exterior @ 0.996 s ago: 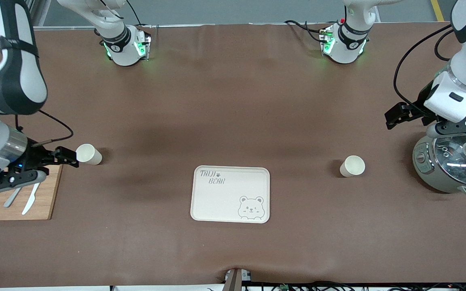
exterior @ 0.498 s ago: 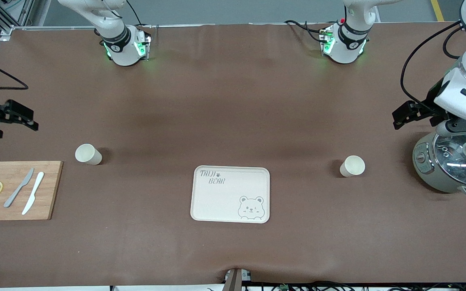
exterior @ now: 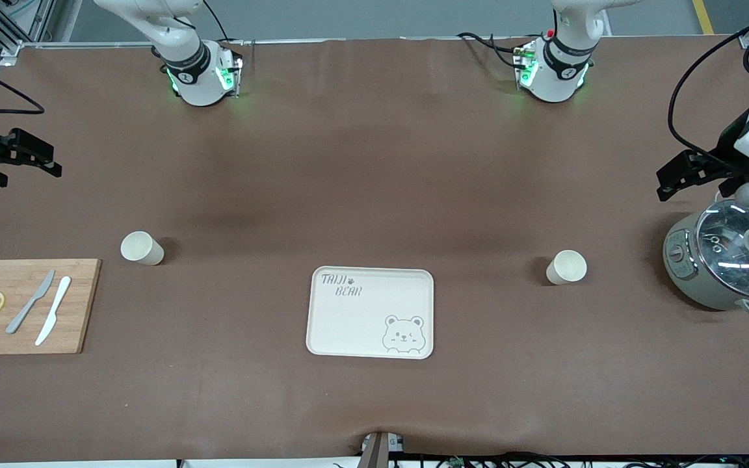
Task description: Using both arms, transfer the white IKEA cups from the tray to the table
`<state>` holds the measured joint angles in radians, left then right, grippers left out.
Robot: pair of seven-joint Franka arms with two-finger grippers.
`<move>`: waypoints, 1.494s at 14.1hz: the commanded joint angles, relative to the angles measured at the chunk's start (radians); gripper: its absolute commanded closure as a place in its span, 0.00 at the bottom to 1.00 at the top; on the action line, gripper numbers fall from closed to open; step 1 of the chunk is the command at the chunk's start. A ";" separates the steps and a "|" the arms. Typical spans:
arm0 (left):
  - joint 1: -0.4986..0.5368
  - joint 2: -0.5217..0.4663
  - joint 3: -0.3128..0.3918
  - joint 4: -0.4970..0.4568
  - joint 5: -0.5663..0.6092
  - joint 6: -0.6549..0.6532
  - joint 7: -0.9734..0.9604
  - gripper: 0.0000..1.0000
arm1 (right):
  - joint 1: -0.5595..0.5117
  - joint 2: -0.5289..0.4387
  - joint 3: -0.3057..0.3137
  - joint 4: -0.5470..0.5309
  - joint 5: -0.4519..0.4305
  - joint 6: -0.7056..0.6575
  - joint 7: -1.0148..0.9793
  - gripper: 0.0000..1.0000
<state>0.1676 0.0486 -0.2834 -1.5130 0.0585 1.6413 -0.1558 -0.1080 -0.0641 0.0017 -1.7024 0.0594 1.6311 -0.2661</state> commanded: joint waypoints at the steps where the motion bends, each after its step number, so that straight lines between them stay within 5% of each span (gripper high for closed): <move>1: -0.139 -0.029 0.144 0.016 -0.009 -0.020 0.016 0.00 | -0.012 0.006 0.017 0.050 -0.010 -0.016 0.002 0.00; 3: -0.227 -0.029 0.260 0.017 -0.023 -0.061 0.024 0.00 | -0.012 0.007 0.018 0.053 -0.010 -0.008 0.004 0.00; 21: -0.204 -0.049 0.262 -0.007 -0.026 -0.097 0.025 0.00 | -0.030 0.017 0.015 0.047 -0.015 -0.010 0.005 0.00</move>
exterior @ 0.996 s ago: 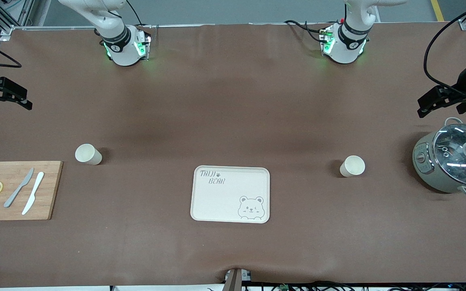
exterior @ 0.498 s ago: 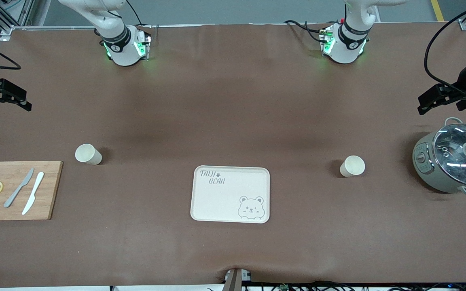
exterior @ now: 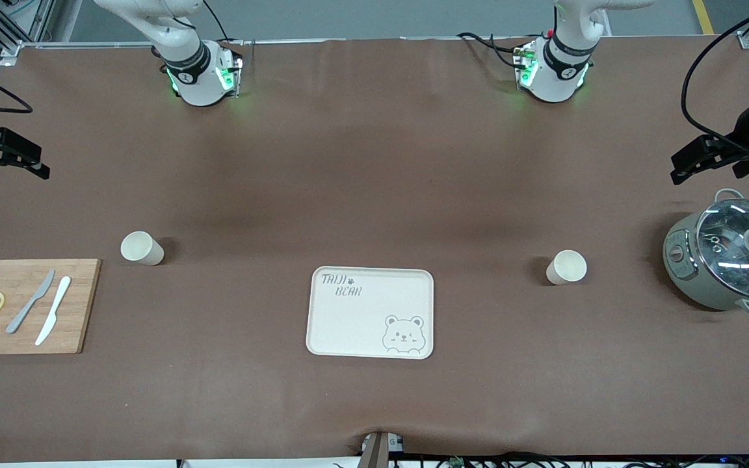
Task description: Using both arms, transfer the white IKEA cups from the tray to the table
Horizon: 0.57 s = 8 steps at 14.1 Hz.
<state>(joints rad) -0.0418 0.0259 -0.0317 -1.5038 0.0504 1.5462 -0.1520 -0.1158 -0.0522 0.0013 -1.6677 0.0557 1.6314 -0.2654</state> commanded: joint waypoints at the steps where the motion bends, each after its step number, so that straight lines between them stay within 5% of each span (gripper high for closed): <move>1: 0.005 -0.026 0.010 -0.013 -0.018 0.000 0.023 0.00 | -0.022 0.005 0.016 0.012 -0.011 -0.010 0.005 0.00; 8: 0.003 -0.024 0.009 -0.010 -0.018 0.015 0.026 0.00 | -0.019 0.003 0.014 0.012 -0.013 -0.008 0.005 0.00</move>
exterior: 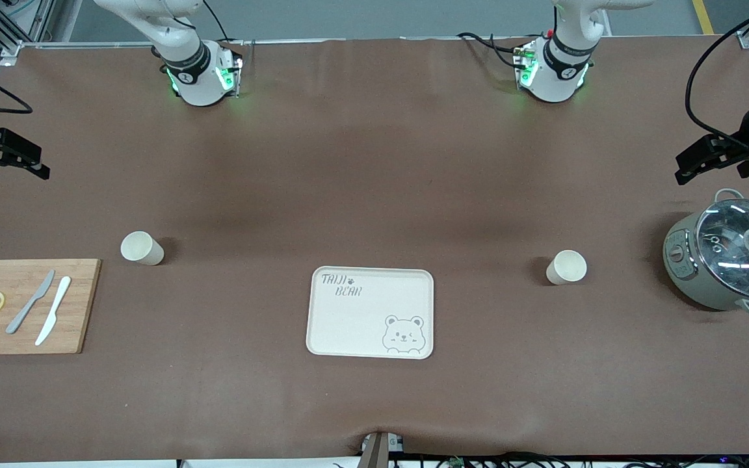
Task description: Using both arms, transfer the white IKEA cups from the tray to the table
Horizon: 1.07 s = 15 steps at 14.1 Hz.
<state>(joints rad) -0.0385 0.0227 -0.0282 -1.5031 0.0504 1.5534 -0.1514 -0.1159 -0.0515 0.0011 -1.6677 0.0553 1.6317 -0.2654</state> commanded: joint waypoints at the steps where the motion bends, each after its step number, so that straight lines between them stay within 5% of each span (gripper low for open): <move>1: 0.000 -0.020 0.005 -0.008 -0.018 0.008 0.026 0.00 | -0.021 0.002 0.014 0.011 -0.012 -0.006 0.009 0.00; 8: 0.002 -0.032 0.002 -0.014 -0.027 -0.029 0.032 0.00 | -0.002 0.002 0.020 0.012 -0.074 -0.019 0.265 0.00; 15: 0.000 -0.096 0.002 -0.023 -0.063 -0.094 0.065 0.00 | 0.002 0.004 0.020 0.019 -0.078 -0.016 0.285 0.00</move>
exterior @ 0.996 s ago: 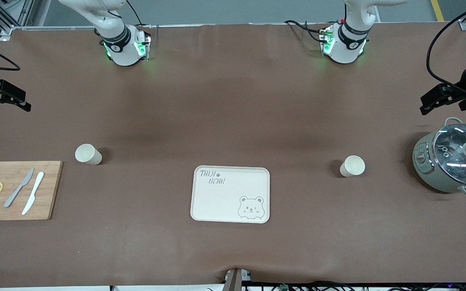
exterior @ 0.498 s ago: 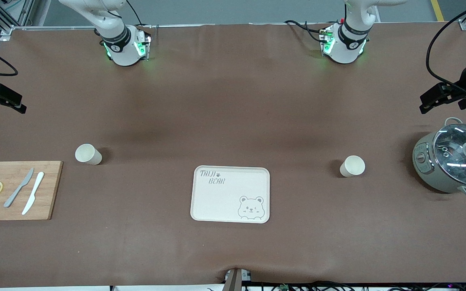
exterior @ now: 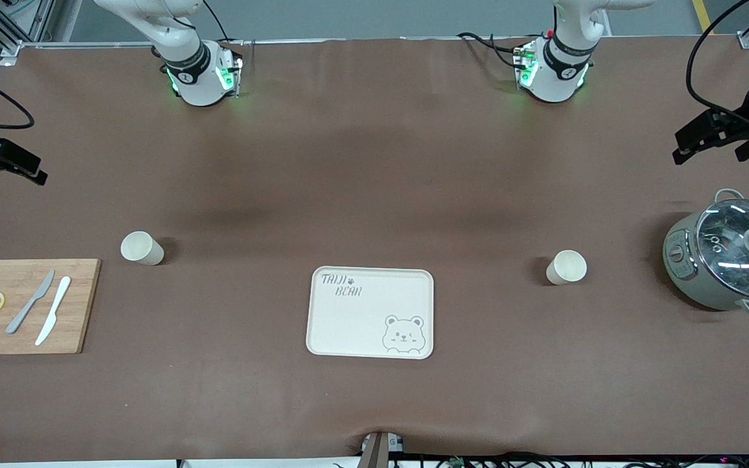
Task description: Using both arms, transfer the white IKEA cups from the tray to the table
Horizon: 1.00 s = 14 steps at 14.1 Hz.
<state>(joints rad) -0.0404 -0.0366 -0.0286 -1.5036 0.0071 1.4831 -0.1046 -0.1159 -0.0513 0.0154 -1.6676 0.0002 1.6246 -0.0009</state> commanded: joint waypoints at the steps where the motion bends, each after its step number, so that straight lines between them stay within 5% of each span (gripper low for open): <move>1: 0.001 -0.037 0.003 -0.023 -0.019 -0.041 0.019 0.00 | 0.002 0.004 0.006 0.019 -0.023 -0.006 0.019 0.00; 14: 0.002 -0.034 0.006 -0.024 -0.006 -0.014 0.020 0.00 | 0.010 -0.001 0.011 0.118 -0.019 -0.025 0.019 0.00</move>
<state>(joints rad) -0.0389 -0.0561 -0.0274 -1.5244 0.0071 1.4612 -0.1040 -0.1141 -0.0530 0.0169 -1.5821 -0.0010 1.6238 0.0076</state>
